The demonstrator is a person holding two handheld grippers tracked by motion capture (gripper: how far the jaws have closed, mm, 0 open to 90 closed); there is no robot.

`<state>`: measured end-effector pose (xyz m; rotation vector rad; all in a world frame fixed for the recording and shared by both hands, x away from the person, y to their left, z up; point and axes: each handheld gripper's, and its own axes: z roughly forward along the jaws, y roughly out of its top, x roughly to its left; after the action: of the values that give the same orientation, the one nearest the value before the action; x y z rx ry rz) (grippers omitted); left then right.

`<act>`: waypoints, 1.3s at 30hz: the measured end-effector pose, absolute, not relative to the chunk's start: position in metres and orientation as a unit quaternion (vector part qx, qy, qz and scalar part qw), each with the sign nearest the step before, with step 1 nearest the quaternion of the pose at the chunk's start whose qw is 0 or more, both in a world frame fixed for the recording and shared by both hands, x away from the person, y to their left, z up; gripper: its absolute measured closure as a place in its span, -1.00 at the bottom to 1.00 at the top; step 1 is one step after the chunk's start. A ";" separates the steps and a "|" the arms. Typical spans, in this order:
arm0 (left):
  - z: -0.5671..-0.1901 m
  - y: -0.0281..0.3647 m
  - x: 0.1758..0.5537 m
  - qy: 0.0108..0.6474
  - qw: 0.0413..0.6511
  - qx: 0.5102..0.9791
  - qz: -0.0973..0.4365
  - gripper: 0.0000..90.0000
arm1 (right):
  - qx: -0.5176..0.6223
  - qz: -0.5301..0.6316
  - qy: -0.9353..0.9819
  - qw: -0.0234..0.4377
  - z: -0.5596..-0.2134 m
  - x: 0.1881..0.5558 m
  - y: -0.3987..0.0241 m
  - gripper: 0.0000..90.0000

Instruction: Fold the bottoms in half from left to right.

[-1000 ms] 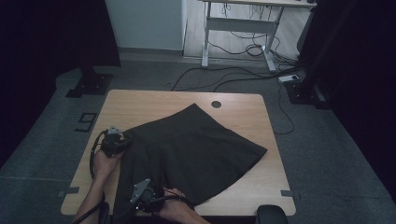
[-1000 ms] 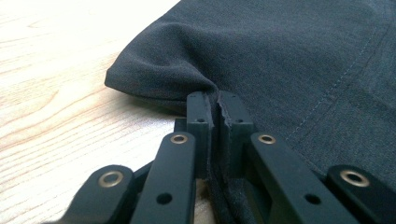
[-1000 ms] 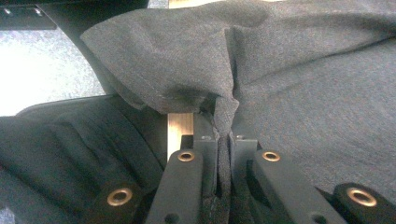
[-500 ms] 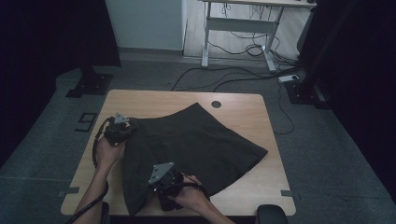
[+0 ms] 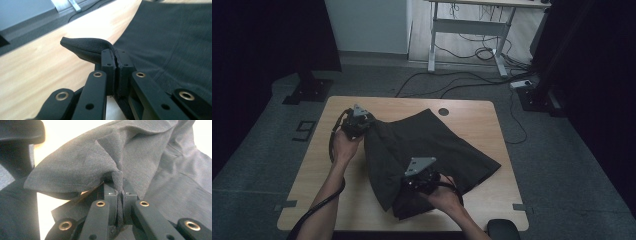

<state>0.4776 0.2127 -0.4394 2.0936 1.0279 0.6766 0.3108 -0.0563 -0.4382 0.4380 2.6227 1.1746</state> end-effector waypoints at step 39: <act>-0.430 0.049 0.551 0.314 0.370 0.838 0.249 0.91 | 0.306 0.374 0.853 0.198 -0.427 0.344 -0.213 0.92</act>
<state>0.5506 0.0490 -0.4303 2.1512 0.8059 0.6395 0.3436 -0.2129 -0.4268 0.8553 2.3871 1.0476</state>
